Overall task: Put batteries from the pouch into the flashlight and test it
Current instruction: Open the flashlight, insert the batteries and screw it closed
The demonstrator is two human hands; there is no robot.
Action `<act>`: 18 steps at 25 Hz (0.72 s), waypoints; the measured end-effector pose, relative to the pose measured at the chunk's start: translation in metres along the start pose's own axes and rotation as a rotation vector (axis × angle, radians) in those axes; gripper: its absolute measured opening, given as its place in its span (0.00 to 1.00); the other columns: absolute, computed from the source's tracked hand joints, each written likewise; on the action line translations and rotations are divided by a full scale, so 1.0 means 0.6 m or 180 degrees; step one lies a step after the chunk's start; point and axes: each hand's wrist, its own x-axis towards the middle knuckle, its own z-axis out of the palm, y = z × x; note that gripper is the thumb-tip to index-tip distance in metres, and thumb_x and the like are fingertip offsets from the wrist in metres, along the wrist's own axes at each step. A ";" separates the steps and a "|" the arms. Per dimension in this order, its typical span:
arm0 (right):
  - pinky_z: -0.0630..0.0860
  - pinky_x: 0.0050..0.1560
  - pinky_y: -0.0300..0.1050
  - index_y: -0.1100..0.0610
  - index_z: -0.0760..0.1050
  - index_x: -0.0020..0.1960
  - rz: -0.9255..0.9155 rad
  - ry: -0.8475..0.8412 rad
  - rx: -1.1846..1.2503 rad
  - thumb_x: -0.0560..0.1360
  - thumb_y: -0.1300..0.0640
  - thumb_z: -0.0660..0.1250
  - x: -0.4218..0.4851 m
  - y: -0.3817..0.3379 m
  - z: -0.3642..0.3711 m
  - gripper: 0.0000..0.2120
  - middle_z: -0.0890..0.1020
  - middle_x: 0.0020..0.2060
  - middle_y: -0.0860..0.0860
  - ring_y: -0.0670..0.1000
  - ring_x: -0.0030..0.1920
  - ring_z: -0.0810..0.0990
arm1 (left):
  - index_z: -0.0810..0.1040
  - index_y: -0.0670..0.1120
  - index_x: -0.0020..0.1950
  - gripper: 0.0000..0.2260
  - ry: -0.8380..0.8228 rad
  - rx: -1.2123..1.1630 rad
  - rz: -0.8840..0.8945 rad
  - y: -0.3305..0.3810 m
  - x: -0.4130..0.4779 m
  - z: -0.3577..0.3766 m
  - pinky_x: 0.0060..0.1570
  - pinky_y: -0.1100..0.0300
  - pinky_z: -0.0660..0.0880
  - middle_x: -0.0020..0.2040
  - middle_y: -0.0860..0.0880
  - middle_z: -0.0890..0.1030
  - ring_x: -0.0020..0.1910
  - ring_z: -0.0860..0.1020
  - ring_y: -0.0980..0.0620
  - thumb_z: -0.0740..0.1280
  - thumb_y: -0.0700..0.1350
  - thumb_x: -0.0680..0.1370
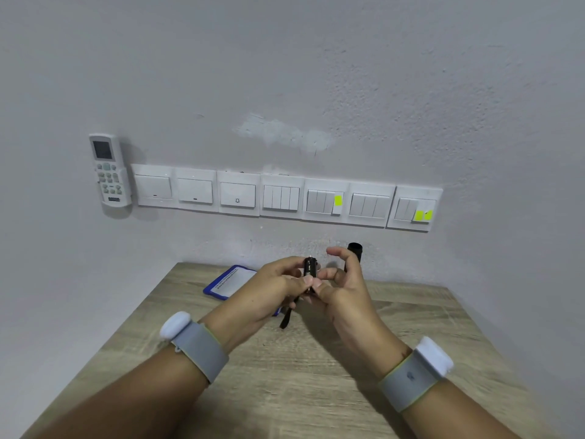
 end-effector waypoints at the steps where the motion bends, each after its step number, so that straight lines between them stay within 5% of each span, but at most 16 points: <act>1: 0.83 0.51 0.60 0.51 0.71 0.60 0.0016 0.0055 -0.0046 0.78 0.75 0.63 -0.001 0.001 0.001 0.21 0.76 0.42 0.56 0.58 0.46 0.82 | 0.86 0.48 0.55 0.10 0.0112 -0.0048 0.0046 0.000 0.000 -0.001 0.39 0.60 0.74 0.45 0.47 0.83 0.44 0.82 0.47 0.70 0.34 0.80; 4: 0.81 0.45 0.49 0.53 0.77 0.47 -0.0218 0.0338 -0.1066 0.79 0.65 0.67 -0.006 -0.003 -0.005 0.08 0.78 0.39 0.57 0.56 0.38 0.84 | 0.85 0.45 0.51 0.11 0.0517 0.0090 0.0296 0.004 0.001 -0.008 0.49 0.59 0.81 0.47 0.46 0.88 0.48 0.85 0.44 0.70 0.29 0.77; 7: 0.70 0.37 0.38 0.53 0.76 0.39 -0.0987 0.1242 -0.2281 0.73 0.62 0.71 -0.003 -0.009 -0.025 0.07 0.78 0.35 0.51 0.51 0.38 0.76 | 0.84 0.46 0.55 0.09 0.0547 0.0267 0.0296 0.007 -0.003 -0.012 0.58 0.54 0.82 0.52 0.44 0.88 0.54 0.87 0.45 0.71 0.34 0.79; 10: 0.67 0.50 0.45 0.54 0.70 0.50 -0.0895 0.1714 -0.2441 0.68 0.62 0.72 0.011 -0.010 -0.049 0.15 0.73 0.49 0.51 0.54 0.51 0.71 | 0.83 0.47 0.60 0.09 0.0530 0.0255 0.0172 0.008 -0.007 -0.012 0.56 0.49 0.84 0.53 0.42 0.83 0.49 0.87 0.44 0.70 0.38 0.82; 14: 0.69 0.65 0.58 0.49 0.70 0.64 0.0199 0.1666 -0.2797 0.65 0.50 0.72 0.033 0.003 -0.076 0.28 0.72 0.60 0.52 0.59 0.65 0.68 | 0.82 0.50 0.60 0.08 0.0582 0.0167 0.0220 0.010 -0.006 -0.008 0.40 0.58 0.84 0.48 0.46 0.78 0.35 0.80 0.54 0.68 0.40 0.83; 18: 0.76 0.62 0.56 0.45 0.78 0.55 0.0290 0.1214 -0.2535 0.68 0.45 0.71 0.043 0.016 -0.082 0.15 0.82 0.53 0.48 0.57 0.60 0.79 | 0.85 0.54 0.56 0.15 0.0622 0.0518 0.0253 0.009 -0.005 -0.015 0.48 0.63 0.83 0.56 0.51 0.85 0.37 0.83 0.54 0.68 0.35 0.82</act>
